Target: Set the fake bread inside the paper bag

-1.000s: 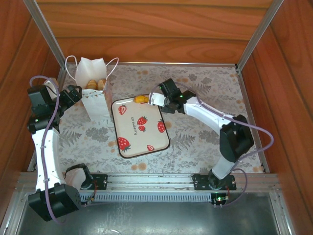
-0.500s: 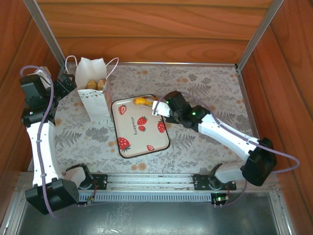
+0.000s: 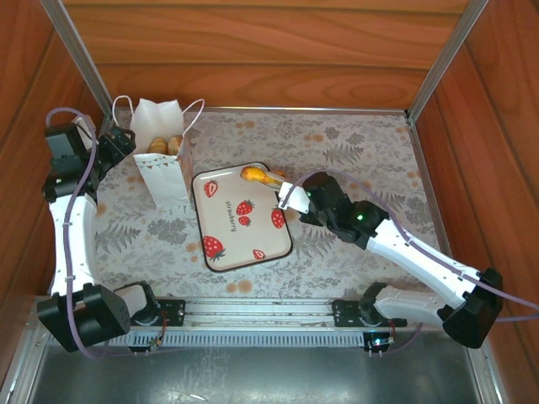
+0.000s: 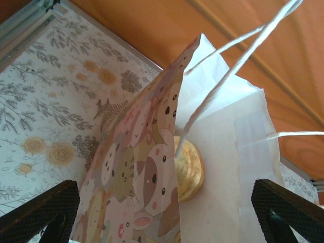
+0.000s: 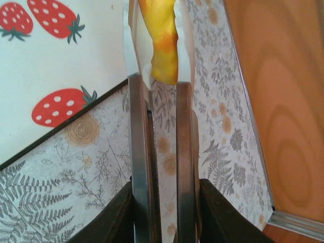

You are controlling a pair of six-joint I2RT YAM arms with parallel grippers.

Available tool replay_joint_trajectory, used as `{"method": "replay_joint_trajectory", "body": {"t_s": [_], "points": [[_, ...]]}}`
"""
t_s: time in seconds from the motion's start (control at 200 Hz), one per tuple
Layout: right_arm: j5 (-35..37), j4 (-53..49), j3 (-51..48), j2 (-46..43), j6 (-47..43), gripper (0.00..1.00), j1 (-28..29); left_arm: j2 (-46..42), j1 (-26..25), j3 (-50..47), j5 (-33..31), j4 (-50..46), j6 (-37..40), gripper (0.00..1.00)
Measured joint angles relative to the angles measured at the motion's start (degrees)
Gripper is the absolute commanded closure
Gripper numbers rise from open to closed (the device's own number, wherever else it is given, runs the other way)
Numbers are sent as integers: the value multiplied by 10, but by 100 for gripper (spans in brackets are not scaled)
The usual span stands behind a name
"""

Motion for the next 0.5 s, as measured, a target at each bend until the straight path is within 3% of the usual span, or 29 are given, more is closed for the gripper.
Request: {"method": "replay_joint_trajectory", "body": {"t_s": [0.5], "points": [[17,-9,-12,-3,11,68,0,44,-33,0,-6,0,0,15]]}}
